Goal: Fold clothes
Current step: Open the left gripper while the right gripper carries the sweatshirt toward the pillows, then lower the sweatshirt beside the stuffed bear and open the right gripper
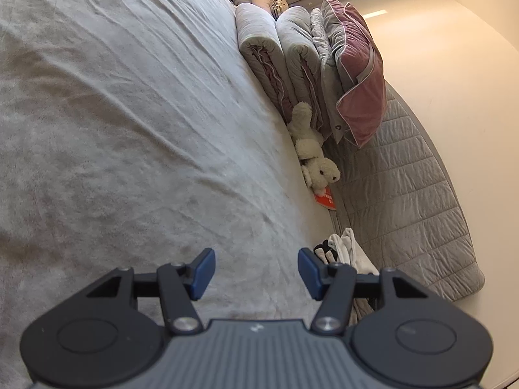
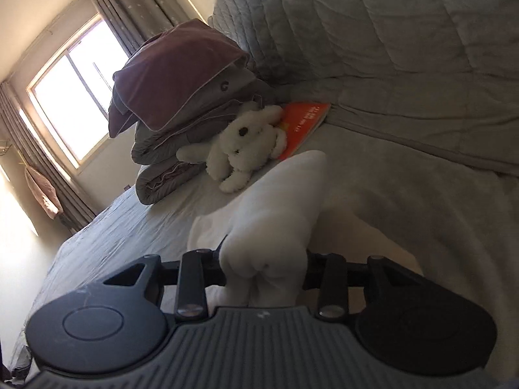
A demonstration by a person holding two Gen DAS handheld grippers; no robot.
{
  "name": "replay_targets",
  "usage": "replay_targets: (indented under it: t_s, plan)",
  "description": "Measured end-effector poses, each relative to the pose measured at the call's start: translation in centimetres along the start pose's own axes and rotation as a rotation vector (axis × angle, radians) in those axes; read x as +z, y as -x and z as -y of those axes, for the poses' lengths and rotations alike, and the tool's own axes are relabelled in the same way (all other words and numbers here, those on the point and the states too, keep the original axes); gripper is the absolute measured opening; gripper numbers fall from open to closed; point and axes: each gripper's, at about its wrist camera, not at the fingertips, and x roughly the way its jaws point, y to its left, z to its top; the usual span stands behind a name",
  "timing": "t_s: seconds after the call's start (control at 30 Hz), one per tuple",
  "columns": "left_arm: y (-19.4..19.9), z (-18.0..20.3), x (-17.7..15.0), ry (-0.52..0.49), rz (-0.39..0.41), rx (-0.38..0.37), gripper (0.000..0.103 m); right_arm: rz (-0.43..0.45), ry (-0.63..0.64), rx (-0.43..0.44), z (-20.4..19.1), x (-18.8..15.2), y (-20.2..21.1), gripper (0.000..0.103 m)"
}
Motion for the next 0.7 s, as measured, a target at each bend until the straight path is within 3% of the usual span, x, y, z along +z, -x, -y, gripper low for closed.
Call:
replay_targets:
  t_s: [0.27, 0.37, 0.43, 0.63, 0.7]
  plan:
    - [-0.2, 0.3, -0.2, -0.019, -0.007, 0.004, 0.057, -0.103, 0.037, -0.077, 5.8, 0.7, -1.3, 0.041]
    - [-0.1, 0.5, -0.2, -0.025, -0.010, 0.002, 0.057, -0.167, 0.086, -0.181, 7.5, 0.5, -2.0, 0.048]
    - [0.0, 0.6, -0.2, -0.031, -0.009, 0.002, 0.057, -0.129, 0.101, -0.260, 7.6, 0.3, -1.3, 0.078]
    - [0.3, 1.2, -0.2, -0.059, -0.013, 0.001, 0.057, 0.009, 0.213, -0.386, 5.4, 0.0, 2.0, 0.082]
    - [0.2, 1.4, -0.2, -0.066, -0.015, 0.003, 0.057, 0.014, 0.272, -0.368, 3.6, -0.5, 1.7, 0.082]
